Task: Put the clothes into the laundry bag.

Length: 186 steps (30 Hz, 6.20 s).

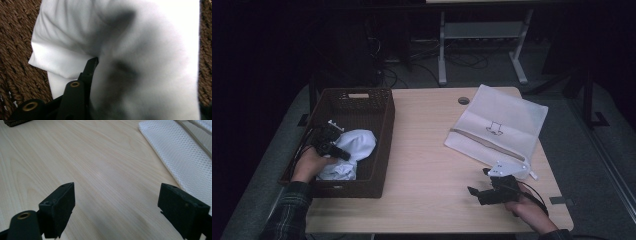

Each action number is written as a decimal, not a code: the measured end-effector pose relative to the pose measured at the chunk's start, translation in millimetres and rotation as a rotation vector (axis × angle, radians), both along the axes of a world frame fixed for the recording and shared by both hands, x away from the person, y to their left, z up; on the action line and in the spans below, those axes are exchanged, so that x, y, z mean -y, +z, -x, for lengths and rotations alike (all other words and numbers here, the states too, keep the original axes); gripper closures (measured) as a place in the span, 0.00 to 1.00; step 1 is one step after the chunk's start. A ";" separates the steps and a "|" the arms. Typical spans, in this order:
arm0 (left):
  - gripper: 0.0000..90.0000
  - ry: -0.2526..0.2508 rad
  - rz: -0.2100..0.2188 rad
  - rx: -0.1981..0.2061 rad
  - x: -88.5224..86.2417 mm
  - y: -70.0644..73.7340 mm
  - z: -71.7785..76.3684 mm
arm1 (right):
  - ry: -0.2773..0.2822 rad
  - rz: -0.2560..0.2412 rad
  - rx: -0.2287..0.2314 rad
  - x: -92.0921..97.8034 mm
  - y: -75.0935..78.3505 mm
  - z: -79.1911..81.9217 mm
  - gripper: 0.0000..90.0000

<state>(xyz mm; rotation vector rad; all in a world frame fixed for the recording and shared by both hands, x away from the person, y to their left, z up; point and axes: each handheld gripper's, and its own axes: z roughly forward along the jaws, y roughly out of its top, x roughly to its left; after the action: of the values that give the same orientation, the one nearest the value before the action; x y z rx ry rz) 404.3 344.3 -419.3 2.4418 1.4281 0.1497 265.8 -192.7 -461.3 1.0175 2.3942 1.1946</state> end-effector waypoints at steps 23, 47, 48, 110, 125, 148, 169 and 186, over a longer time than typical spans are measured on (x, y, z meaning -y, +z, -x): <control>0.71 0.024 0.150 0.075 0.5 29.4 6.9 | -0.001 -0.001 -0.002 -0.2 0.2 -0.6 0.15; 0.71 -0.022 0.224 0.169 19.3 80.2 15.8 | 0.001 0.001 0.000 0.1 0.1 -0.9 0.15; 0.71 -0.026 0.228 0.175 20.0 83.3 16.5 | 0.001 0.000 0.000 0.1 0.1 -0.9 0.15; 0.71 -0.412 0.381 0.216 203.2 109.6 54.4 | 0.011 0.007 0.030 4.1 3.5 0.4 0.15; 0.71 -0.431 0.309 0.152 237.3 58.3 64.9 | 0.017 0.009 0.033 5.3 3.2 0.4 0.15; 0.70 -0.423 0.225 0.134 250.1 1.1 72.8 | 0.046 0.014 0.016 6.9 4.0 0.8 0.15; 0.65 -0.433 0.214 0.119 247.1 -16.0 78.0 | 0.107 0.032 -0.084 20.6 13.2 -5.8 0.20; 0.61 -0.466 0.205 0.122 248.9 -21.4 76.6 | 0.049 0.029 -0.070 39.4 33.5 -48.9 0.30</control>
<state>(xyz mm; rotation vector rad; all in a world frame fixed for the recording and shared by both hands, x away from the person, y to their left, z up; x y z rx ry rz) 327.7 95.4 -440.8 2.4668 0.7551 0.0428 314.6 -232.1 -427.8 1.0135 2.4965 1.1558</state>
